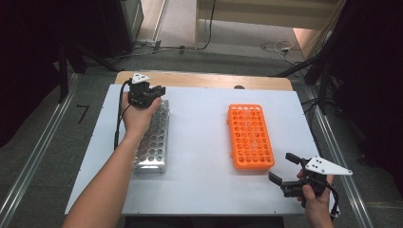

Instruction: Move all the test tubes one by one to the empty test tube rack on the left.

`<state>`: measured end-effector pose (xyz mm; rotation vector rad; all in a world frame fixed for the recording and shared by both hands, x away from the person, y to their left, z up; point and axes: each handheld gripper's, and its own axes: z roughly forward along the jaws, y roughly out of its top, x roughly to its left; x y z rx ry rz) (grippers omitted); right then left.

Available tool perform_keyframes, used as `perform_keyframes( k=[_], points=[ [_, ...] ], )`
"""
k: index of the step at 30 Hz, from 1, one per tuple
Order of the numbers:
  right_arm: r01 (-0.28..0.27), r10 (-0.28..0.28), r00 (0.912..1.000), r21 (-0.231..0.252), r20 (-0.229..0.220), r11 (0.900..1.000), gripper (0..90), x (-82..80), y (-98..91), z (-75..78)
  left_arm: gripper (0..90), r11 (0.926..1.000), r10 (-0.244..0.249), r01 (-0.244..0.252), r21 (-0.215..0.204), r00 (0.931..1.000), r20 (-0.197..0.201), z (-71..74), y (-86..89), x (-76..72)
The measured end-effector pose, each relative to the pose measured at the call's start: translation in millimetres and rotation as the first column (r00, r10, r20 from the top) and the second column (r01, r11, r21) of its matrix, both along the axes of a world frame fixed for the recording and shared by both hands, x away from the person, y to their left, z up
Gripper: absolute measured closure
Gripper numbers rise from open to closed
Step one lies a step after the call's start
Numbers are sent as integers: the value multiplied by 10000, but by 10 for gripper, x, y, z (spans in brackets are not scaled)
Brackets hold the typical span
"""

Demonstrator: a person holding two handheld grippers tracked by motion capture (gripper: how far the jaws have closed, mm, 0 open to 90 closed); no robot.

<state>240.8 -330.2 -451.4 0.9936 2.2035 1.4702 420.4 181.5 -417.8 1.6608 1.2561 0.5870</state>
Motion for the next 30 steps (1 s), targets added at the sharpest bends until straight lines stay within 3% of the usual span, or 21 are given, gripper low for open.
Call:
perform_keyframes(
  k=[5,9,20,25,30],
  points=[
    [31,-31,10000,-4,-3,10000,0,-5,0,4,748,9996,-2,4,282,10000,-63,1,-27,-12],
    [36,-36,10000,22,-3,10000,0,-4,-3,5,747,9982,-89,110,591,9994,-342,-45,-51,7],
    [13,-13,10000,-10,-39,10000,0,3,6,-3,726,9981,-13,69,605,9958,-917,-106,-64,33],
    [4,-4,10000,-8,-52,10000,0,5,13,-2,659,9989,-17,54,455,9967,-810,-85,-45,8],
    [-15,15,10000,-15,-45,10000,0,15,26,6,471,9994,-244,253,221,9988,-424,-37,-42,-80]
  ],
)
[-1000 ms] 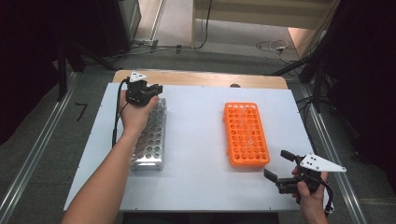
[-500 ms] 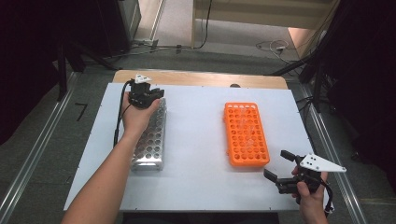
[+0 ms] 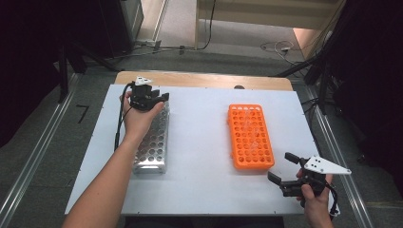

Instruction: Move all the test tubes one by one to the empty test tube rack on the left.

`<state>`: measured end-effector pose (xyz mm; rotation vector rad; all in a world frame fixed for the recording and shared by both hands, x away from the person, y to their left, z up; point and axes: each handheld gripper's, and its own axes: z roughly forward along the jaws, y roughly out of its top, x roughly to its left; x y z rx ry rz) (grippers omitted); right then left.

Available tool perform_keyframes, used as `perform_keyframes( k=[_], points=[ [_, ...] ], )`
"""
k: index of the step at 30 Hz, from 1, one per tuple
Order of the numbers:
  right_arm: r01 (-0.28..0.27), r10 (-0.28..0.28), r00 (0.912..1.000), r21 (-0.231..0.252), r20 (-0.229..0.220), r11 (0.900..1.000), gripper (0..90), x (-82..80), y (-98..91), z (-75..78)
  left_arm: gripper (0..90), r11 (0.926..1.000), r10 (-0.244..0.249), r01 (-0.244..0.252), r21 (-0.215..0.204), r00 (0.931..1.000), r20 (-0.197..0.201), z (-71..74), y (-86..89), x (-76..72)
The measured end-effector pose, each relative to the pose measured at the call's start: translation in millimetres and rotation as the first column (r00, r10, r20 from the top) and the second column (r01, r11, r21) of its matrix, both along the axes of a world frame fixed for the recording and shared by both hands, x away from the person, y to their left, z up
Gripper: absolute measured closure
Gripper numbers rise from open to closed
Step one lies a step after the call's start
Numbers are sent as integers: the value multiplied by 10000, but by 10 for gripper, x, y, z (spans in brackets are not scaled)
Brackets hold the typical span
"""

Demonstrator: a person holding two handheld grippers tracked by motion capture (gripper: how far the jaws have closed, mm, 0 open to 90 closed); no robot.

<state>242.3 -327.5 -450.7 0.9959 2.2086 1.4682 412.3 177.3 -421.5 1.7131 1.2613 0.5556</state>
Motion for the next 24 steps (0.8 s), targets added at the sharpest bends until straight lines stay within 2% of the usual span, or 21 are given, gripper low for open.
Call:
perform_keyframes(
  k=[3,8,13,18,22,24],
  points=[
    [-25,25,10000,-21,-11,10000,0,7,12,5,389,9990,-61,68,-450,9999,159,19,-8,-93],
    [-4,4,10000,-35,-22,10000,0,21,29,15,313,9961,-421,454,-760,9981,453,29,-24,-277],
    [15,-15,10000,-38,-48,10000,0,41,55,19,251,9930,-614,686,-963,9952,760,58,-47,-467],
    [-74,73,9999,-49,-128,10000,0,80,93,13,138,9915,-716,821,-1005,9920,1037,112,-98,-677],
    [-138,135,9996,-95,-236,9999,0,114,127,-5,107,9845,-1238,1360,-1108,9862,1100,133,-133,-850],
    [-164,161,9994,-118,-296,9998,0,133,143,-16,83,9827,-1285,1424,-1184,9847,1179,140,-152,-944]
  ],
)
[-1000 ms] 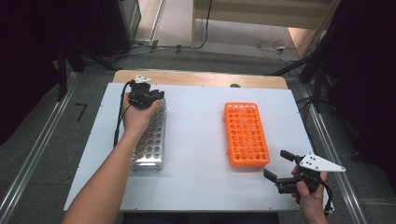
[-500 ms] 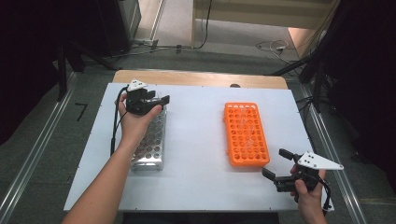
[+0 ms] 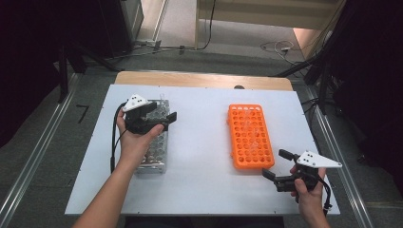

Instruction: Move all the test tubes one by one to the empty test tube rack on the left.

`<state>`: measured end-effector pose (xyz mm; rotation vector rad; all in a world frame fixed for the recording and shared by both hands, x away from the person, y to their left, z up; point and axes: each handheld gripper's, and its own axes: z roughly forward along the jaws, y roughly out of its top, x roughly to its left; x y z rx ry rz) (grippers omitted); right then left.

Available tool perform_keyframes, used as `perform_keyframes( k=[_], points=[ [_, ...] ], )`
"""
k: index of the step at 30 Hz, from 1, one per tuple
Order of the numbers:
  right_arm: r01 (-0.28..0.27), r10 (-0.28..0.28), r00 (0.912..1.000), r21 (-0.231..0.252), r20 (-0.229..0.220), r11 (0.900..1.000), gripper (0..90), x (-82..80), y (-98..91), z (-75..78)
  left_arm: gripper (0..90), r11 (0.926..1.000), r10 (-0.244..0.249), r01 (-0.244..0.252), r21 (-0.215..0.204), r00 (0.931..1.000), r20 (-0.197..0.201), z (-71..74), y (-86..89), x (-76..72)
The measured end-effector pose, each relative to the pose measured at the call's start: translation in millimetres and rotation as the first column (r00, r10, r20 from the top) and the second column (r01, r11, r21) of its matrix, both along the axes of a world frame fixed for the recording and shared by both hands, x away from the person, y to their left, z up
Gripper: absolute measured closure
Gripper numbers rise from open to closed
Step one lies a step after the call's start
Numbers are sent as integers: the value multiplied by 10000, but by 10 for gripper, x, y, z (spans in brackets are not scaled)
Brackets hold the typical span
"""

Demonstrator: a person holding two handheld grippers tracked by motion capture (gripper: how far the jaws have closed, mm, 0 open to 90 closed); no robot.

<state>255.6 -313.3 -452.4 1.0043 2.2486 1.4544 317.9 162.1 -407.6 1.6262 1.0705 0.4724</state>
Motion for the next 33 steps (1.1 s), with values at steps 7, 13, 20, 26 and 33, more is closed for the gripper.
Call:
perform_keyframes(
  k=[7,13,20,26,33],
  points=[
    [-81,81,9998,-6,-156,10000,27,59,59,-26,0,9990,-278,286,-353,9994,213,-17,-17,-295],
    [-284,285,9990,38,-348,9996,136,126,143,-45,0,9977,-600,615,-287,9970,488,-9,-43,-506],
    [-247,238,9979,-138,-607,9996,274,210,235,-87,0,9919,-1079,1117,-599,9922,624,-46,-79,-748],
    [-157,131,9970,-345,-760,9993,406,324,338,-114,0,9901,-1268,1308,-515,9890,757,-105,-91,-915],
    [-72,10,9963,-709,-863,9975,522,408,466,-176,0,9894,-1352,1378,-455,9892,567,-208,-91,-1057]
  ],
)
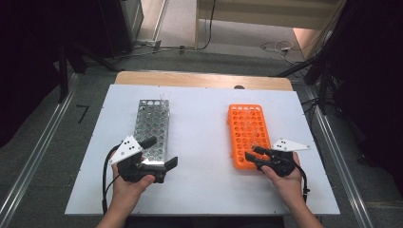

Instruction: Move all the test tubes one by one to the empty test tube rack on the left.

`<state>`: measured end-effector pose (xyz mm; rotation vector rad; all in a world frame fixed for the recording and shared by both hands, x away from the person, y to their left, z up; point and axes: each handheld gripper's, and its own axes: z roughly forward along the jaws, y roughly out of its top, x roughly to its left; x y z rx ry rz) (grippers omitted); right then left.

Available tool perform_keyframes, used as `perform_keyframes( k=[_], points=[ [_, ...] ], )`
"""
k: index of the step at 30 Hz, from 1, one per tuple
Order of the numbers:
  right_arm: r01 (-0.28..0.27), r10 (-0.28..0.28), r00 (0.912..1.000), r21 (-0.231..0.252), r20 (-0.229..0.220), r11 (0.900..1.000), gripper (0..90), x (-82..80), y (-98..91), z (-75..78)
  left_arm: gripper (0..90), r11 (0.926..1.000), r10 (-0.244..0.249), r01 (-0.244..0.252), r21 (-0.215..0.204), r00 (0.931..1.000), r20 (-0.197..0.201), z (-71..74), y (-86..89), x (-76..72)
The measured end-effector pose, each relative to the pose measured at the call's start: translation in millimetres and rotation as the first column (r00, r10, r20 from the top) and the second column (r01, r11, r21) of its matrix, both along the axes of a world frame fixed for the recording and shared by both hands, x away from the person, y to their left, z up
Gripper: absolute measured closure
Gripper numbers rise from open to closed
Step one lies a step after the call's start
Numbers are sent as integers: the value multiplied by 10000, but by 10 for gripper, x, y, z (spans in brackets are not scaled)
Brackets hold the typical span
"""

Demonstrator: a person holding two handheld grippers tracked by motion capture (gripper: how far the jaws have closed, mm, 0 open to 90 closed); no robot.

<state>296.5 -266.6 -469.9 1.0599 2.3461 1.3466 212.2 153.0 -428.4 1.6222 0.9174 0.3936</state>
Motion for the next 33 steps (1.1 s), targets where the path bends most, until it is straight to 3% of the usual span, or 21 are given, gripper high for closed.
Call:
perform_keyframes(
  k=[1,9,14,15,23,25,33],
  points=[
    [91,-89,9999,-204,78,9998,531,10,28,-19,0,10000,-25,25,14,10000,-28,-11,2,-13],
    [365,-355,9988,-294,336,9989,605,-6,59,-59,0,9993,-166,167,321,9999,-38,-63,-80,-40],
    [527,-498,9962,-389,720,9979,661,-33,68,-84,0,9991,-218,221,362,9997,-97,-82,-107,-30],
    [503,-467,9955,-429,824,9978,708,-35,71,-90,0,9989,-233,237,398,9997,-94,-82,-109,-28],
    [430,-400,9955,-340,858,9985,737,-18,64,-90,0,9989,-256,263,377,9995,-173,-87,-126,-4],
    [433,-425,9960,-84,784,9990,738,-14,41,-49,0,9989,-253,260,382,9995,-176,-83,-129,-6],
    [465,-477,9945,158,933,9988,739,-18,3,144,0,9990,-274,278,343,9996,-120,-69,-135,-10]
  ],
)
